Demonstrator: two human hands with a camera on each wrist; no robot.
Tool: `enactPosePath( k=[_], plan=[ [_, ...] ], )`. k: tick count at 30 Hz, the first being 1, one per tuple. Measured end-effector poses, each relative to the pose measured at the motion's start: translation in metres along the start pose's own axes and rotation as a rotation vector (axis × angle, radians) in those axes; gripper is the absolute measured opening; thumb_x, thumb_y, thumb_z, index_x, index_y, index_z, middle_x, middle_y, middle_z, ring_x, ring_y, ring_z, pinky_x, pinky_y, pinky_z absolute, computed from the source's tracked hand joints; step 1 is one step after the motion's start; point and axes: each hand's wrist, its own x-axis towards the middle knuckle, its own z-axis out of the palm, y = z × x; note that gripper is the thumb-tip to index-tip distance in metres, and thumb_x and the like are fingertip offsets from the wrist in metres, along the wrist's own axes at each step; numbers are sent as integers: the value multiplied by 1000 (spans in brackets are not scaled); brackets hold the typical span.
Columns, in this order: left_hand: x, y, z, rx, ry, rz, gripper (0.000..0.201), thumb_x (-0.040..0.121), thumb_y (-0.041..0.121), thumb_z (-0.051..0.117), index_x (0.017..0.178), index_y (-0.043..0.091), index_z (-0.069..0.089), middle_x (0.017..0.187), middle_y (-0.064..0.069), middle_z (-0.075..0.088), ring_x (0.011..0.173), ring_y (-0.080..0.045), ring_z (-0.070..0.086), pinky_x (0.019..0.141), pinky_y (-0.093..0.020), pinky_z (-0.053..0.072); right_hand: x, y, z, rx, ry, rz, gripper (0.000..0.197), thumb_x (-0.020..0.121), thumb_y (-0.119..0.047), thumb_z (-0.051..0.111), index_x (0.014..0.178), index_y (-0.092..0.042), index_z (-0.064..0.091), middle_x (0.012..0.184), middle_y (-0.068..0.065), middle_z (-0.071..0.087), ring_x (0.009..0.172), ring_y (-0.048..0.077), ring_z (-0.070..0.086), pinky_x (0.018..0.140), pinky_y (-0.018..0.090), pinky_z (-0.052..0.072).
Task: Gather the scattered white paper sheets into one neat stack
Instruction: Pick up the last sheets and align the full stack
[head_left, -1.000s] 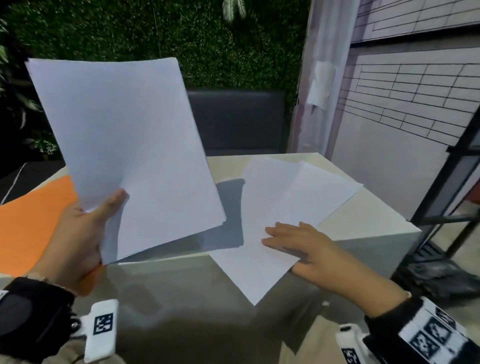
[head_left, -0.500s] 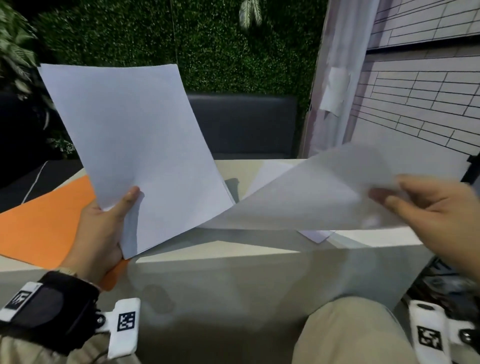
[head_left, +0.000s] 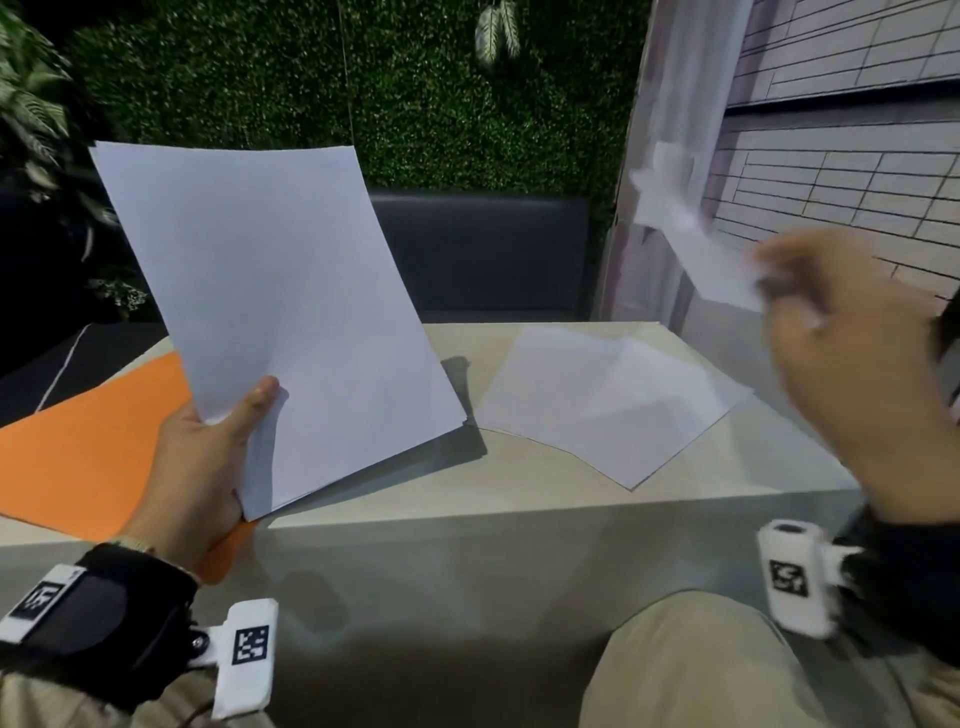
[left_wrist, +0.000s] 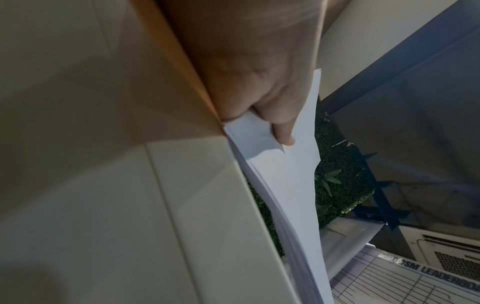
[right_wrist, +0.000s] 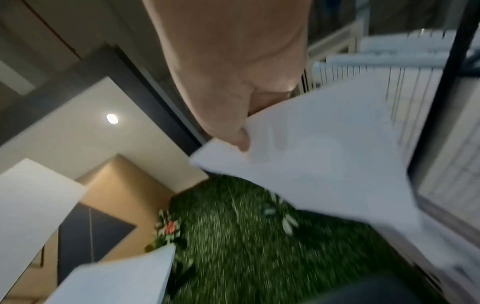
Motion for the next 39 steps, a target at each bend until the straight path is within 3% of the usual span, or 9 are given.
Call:
enactPosePath(
  k=[4,7,9,16,19,23,31,36,39],
  plan=[
    [-1,2,1,6,22,-8,37,103,26,75,138,14,73,136,-1,78,129,-22,73,119,-48,49,-36,-7,69,-163,-576,94,32,104,-20,49,125,-40,63,108,7,77,93,34,70,84,43,58],
    [1,0,1,26,43,-8,36,103,24,74,138,16,73,136,1,78,129,-18,72,119,-44,49,-53,0,101,-250,-742,91,26,109,-31,42,120,-44,62,103,1,77,85,25,69,78,40,58],
    [2,2,2,36,41,-8,36,103,24,75,138,16,73,135,2,79,128,-16,73,118,-42,49,-62,-3,112,-201,-792,93,29,111,-42,41,129,-42,63,117,-5,75,104,22,68,87,35,53],
    [3,-3,-1,9,30,5,37,103,23,75,138,14,73,137,1,78,130,-18,72,119,-43,49,-93,-23,75,-214,-1014,34,106,73,-97,50,162,-44,29,167,-19,35,155,14,34,123,37,34],
    [3,-2,-1,9,30,-12,32,103,21,74,135,16,75,135,1,79,128,-19,74,118,-44,50,-107,-12,59,-243,-1047,-106,86,86,-69,71,159,-52,30,161,-35,26,157,2,26,124,25,27],
    [2,0,0,6,41,-16,27,103,20,74,129,17,77,132,2,80,125,-16,75,116,-41,51,-97,2,34,-82,-937,-46,45,98,-21,70,132,-51,66,129,-44,53,130,-8,56,115,14,37],
    [1,0,2,0,24,-1,29,104,20,73,133,16,75,134,4,79,126,-14,74,112,-35,52,-58,10,14,107,-1174,93,41,83,-46,81,124,-44,75,122,-40,69,118,-13,64,110,18,48],
    [-1,1,4,-11,9,7,25,104,19,72,129,18,76,131,8,80,120,-6,76,98,-22,60,-60,16,19,204,-1182,150,37,82,-37,86,118,-39,80,125,-33,71,122,-17,60,107,5,41],
    [-1,2,3,-17,10,0,23,104,18,72,127,18,76,127,8,82,116,-6,77,89,-15,61,-56,20,20,189,-1144,144,36,84,-51,73,106,-25,85,96,-18,80,92,-5,71,90,20,54]
  ],
)
